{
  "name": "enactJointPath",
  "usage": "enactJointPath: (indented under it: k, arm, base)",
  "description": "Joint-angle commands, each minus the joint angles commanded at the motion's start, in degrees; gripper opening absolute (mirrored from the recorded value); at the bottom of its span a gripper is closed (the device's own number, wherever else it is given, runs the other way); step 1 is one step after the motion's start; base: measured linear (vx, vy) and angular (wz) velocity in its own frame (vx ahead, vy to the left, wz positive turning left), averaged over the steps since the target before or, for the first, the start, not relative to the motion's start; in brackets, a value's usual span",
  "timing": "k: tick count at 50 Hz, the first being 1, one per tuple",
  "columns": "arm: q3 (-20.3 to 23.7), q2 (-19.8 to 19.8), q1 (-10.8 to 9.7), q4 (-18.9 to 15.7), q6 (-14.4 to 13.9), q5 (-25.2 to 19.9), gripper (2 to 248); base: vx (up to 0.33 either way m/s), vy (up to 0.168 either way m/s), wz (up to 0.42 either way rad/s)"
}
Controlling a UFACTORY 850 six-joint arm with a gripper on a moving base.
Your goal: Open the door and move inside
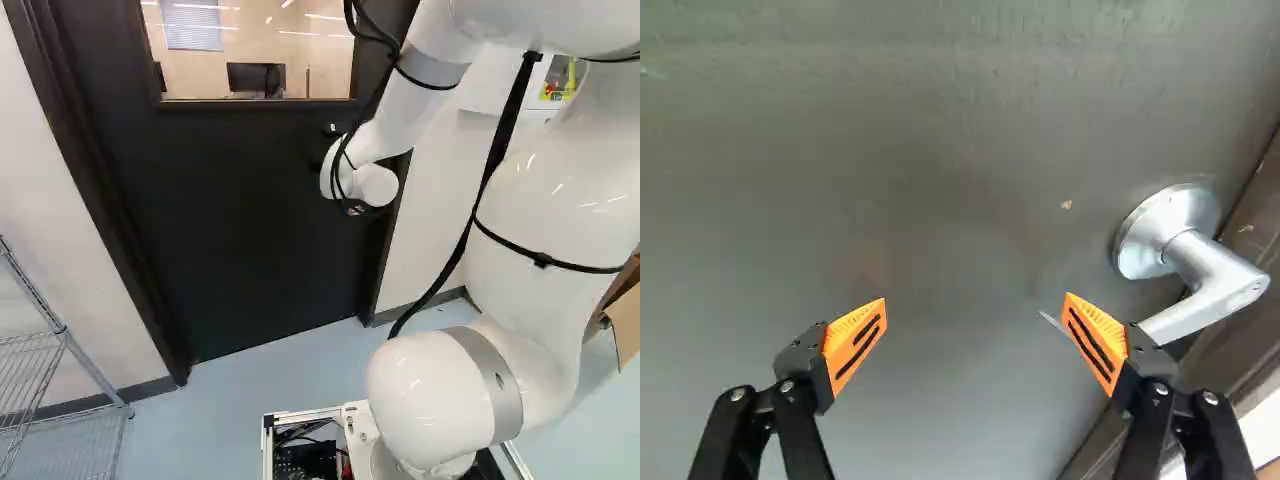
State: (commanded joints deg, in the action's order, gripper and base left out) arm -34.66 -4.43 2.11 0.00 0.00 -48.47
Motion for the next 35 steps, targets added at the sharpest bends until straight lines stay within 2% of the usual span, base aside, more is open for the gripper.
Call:
enactJointPath:
  k: [35]
  arm:
    - [3.5, -1.25, 0.07, 0.0, 0.0, 0.0, 247]
  base:
    - [0.0, 0.0, 0.0]
